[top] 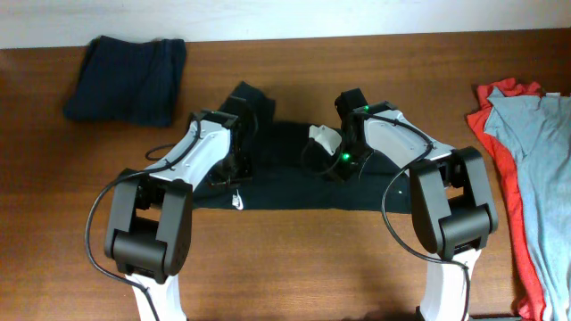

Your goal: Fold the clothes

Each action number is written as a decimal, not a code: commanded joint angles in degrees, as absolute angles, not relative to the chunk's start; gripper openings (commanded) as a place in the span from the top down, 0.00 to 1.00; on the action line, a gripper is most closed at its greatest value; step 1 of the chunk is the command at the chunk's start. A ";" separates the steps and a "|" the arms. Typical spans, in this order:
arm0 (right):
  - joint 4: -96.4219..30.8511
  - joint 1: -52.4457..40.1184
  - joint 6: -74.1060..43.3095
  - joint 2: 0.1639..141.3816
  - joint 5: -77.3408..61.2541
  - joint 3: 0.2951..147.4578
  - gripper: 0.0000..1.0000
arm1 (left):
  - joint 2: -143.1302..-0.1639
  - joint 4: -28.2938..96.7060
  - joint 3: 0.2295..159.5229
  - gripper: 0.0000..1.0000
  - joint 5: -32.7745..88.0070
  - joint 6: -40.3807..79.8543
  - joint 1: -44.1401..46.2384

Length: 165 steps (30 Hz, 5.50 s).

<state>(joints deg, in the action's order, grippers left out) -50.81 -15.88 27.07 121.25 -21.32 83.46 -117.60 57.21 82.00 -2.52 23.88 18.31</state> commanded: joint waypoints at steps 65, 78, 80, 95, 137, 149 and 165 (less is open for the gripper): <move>-66.85 -4.73 4.05 118.28 -10.31 82.98 0.92 | -118.39 54.63 76.58 0.97 -15.86 24.82 17.82; -68.31 1.85 -0.16 116.16 -6.83 83.20 0.76 | -118.39 54.65 76.58 0.96 -15.86 24.82 17.82; -68.31 3.16 -2.04 116.18 -6.83 83.20 0.68 | -118.39 54.68 76.58 0.96 -15.88 24.82 17.82; -66.61 7.90 -3.51 116.18 -11.00 83.15 0.60 | -118.39 54.63 76.58 0.94 -15.88 24.82 17.82; -67.94 9.82 -3.97 116.09 -12.19 83.46 0.62 | -118.39 54.65 76.58 0.93 -15.86 24.82 17.82; -65.32 9.76 -5.04 116.09 -12.29 80.07 0.63 | -118.39 54.65 76.58 0.93 -15.86 24.82 17.82; -65.65 9.82 -4.97 116.07 -15.00 82.37 0.89 | -118.39 54.63 76.58 0.93 -15.88 24.82 17.82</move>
<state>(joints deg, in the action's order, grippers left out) -64.75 9.67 -4.73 117.80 -14.35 79.18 -117.54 54.87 78.15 -15.70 23.90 18.55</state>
